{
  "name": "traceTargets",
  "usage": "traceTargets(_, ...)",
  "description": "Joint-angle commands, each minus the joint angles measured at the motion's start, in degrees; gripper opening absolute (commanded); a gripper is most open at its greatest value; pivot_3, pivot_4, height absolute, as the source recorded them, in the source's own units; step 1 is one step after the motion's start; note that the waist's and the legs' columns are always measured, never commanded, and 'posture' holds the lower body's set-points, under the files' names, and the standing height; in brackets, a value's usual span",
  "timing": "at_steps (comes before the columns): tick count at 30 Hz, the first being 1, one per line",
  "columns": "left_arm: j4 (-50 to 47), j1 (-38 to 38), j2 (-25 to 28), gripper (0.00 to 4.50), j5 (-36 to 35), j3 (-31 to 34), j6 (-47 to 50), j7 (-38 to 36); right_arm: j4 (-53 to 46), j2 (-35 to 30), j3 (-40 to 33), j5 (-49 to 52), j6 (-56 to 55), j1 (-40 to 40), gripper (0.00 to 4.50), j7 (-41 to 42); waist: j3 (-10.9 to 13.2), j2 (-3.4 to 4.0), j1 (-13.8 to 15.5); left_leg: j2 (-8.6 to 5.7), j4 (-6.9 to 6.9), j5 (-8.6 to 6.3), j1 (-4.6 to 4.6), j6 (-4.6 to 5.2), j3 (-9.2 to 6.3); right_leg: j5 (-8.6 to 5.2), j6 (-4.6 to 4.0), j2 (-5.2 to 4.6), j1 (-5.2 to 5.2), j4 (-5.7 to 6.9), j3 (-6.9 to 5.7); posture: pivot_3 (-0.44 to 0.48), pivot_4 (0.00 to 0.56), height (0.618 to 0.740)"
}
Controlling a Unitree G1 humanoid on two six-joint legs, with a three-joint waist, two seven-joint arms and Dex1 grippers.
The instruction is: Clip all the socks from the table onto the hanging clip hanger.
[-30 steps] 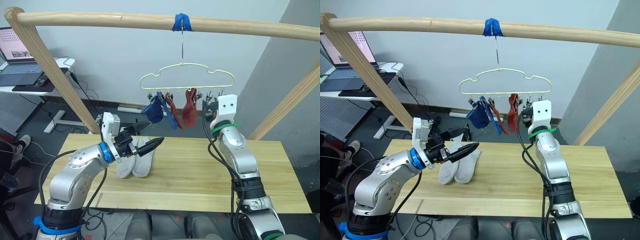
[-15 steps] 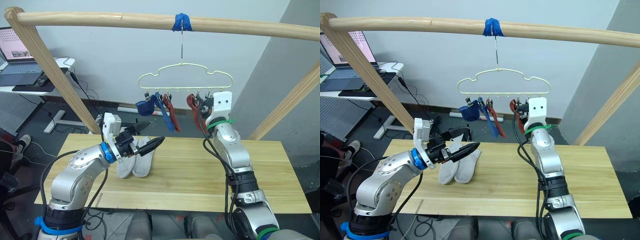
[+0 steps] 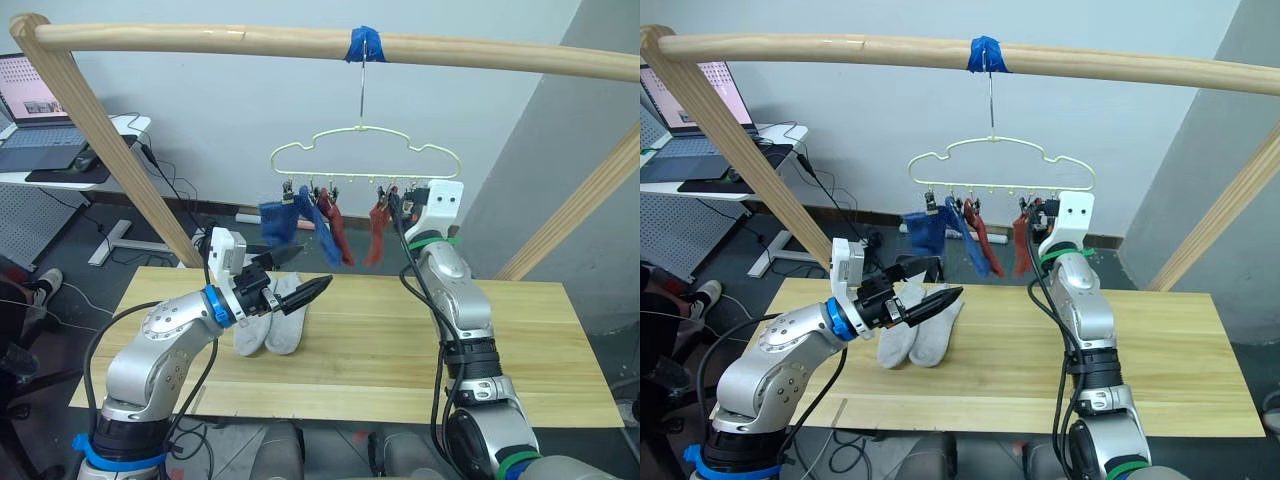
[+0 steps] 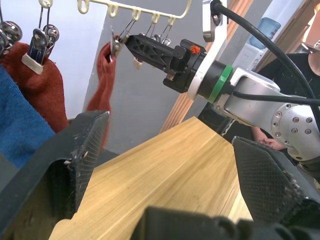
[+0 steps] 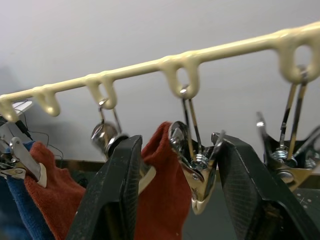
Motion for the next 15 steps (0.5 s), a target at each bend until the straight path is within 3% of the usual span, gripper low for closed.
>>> traceTargets(1,-1.8,0.1,-0.3,4.5,0.3,-0.1,-1.5,0.2,-1.9,0.1,-0.4,0.8,-0.3,-2.2,2.32,0.0,0.0,0.0,0.0,0.0,0.0,0.0,0.0,0.0,0.0,0.0,0.0,0.0,0.0,0.0,0.0,0.075,0.159,0.74)
traceTargets(15,-2.1,0.2,-0.7,4.5,0.7,-0.8,-1.5,0.6,-1.8,0.3,-0.2,0.7,0.0,-2.8,2.32,0.5,0.0,0.01,0.0,0.0,-0.02,0.0,-0.01,0.0,0.0,0.0,0.0,0.0,-0.01,-0.04,0.0,0.077,0.16,0.74)
